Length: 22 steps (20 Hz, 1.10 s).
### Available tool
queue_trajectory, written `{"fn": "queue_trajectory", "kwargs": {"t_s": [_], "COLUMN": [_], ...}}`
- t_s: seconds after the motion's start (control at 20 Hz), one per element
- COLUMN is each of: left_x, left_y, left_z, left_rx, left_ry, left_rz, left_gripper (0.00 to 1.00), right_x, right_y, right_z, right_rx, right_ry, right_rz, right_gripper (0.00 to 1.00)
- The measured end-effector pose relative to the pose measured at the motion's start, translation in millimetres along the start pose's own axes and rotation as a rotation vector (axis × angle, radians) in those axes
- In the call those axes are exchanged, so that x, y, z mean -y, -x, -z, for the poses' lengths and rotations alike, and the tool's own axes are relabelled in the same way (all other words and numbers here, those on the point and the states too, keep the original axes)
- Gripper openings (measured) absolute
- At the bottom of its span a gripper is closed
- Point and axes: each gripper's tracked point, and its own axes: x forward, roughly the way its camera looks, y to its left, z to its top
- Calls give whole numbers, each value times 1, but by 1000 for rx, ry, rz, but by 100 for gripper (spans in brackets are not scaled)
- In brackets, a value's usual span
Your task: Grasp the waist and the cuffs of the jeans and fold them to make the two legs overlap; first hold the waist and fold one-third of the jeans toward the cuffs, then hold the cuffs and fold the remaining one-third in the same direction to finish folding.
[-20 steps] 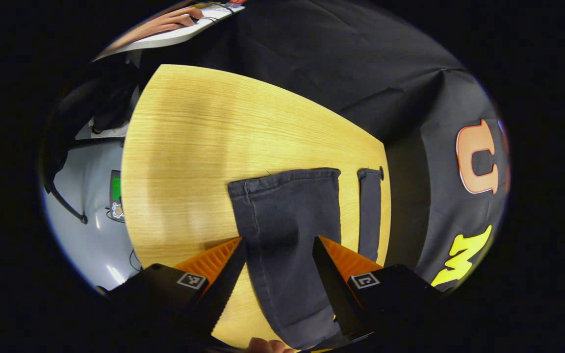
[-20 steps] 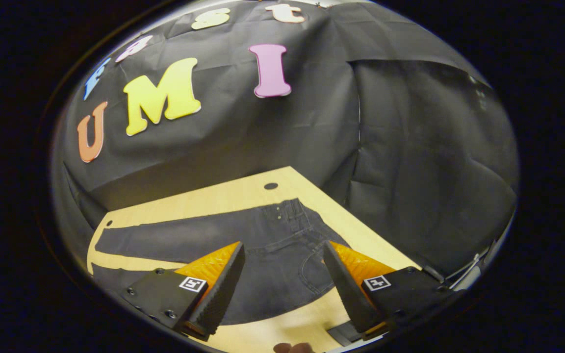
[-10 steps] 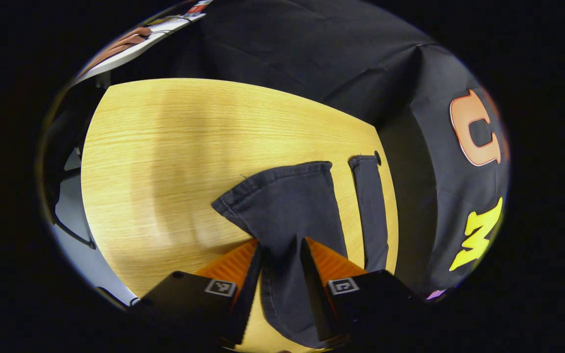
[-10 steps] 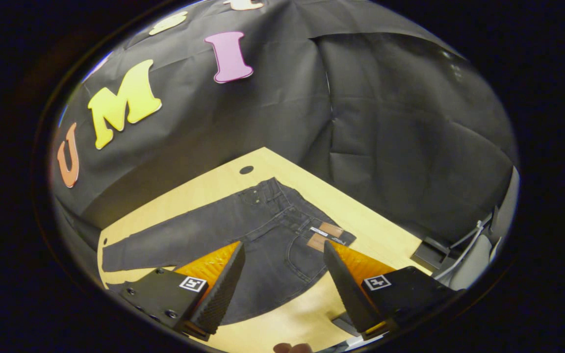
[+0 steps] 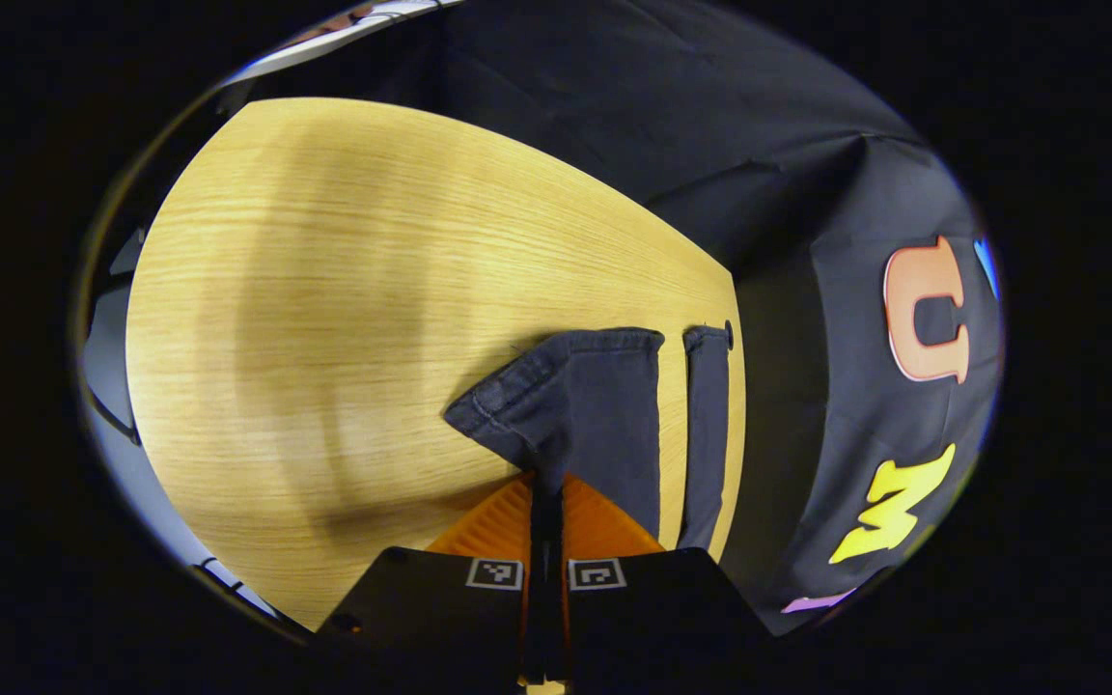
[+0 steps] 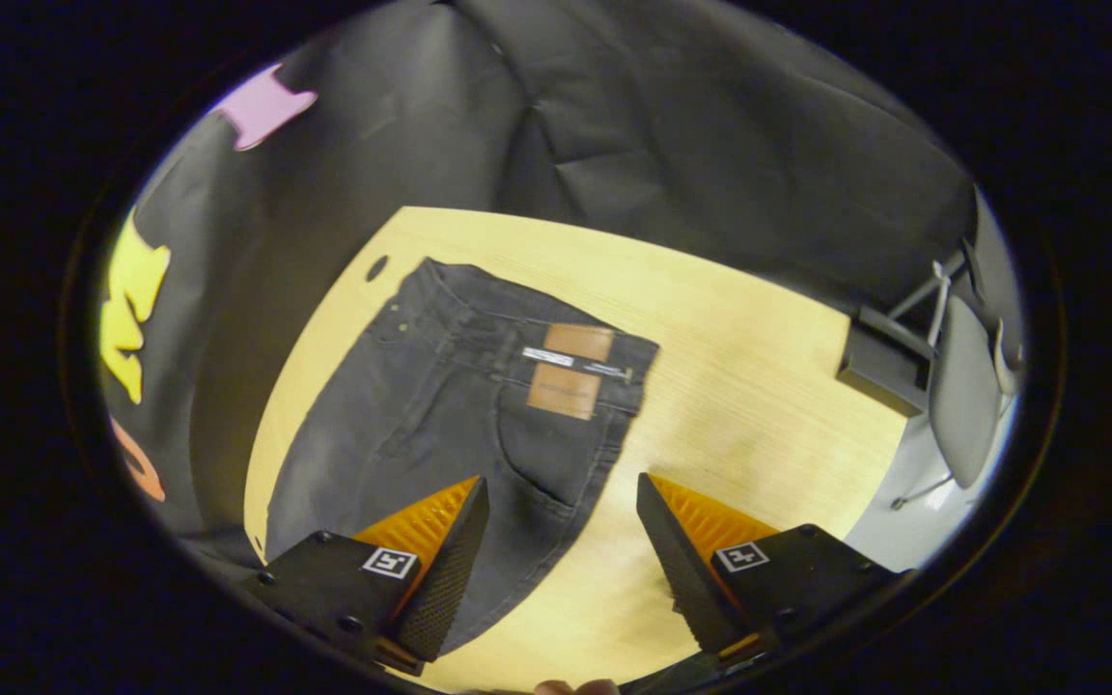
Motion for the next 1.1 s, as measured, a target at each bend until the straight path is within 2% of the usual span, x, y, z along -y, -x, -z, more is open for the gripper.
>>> {"fn": "queue_trajectory", "kwargs": {"t_s": [0.1, 0.15, 0.2, 0.25, 0.3, 0.35, 0.4, 0.45, 0.55, 0.7, 0.75, 0.85, 1.0, 1.1], "left_x": [1, 0, 0, 0, 0, 0, 0, 0, 0, 0, 0, 2, 9, 20], "left_y": [-3, -4, -5, -5, -3, -2, -1, -3, -3, -3, -3, -2, 1, 0], "left_z": [0, 1, 0, 1, 1, 0, 1, 1, 1, 1, 2, 1, 1, 4], "left_rx": [-2, -2, -3, -5, -7, -9, -8, -9, -11, -12, -13, -15, -15, -14], "left_ry": [21, 14, 14, 17, 19, 20, 22, 24, 26, 24, 25, 34, 45, 50], "left_rz": [6, 1, -3, -6, -8, -10, -13, -13, -16, -18, -18, -13, 7, 22], "left_gripper": [4, 3, 3, 3, 3, 4, 3, 3, 4, 3, 3, 3, 3, 3], "right_x": [-1, -8, -11, -13, -14, -12, -11, -12, -7, -6, -10, -11, -14, -17], "right_y": [-8, -13, -14, -17, -17, -16, -17, -15, -20, -21, -24, -24, -14, -4], "right_z": [1, -2, -3, -3, -4, -4, -5, -5, -3, -7, -9, -7, -10, -12], "right_rx": [-14, -18, -9, -18, -18, -21, -18, -20, -38, -45, -35, -18, -5, 3], "right_ry": [-4, 34, 69, 98, 118, 141, 154, 161, 143, 71, 68, 81, 123, 103], "right_rz": [11, 1, 6, 19, 31, 49, 52, 45, 16, -29, -43, -49, -85, -120], "right_gripper": [96, 89, 93, 84, 89, 88, 80, 80, 60, 25, 10, 1, 1, 0]}}
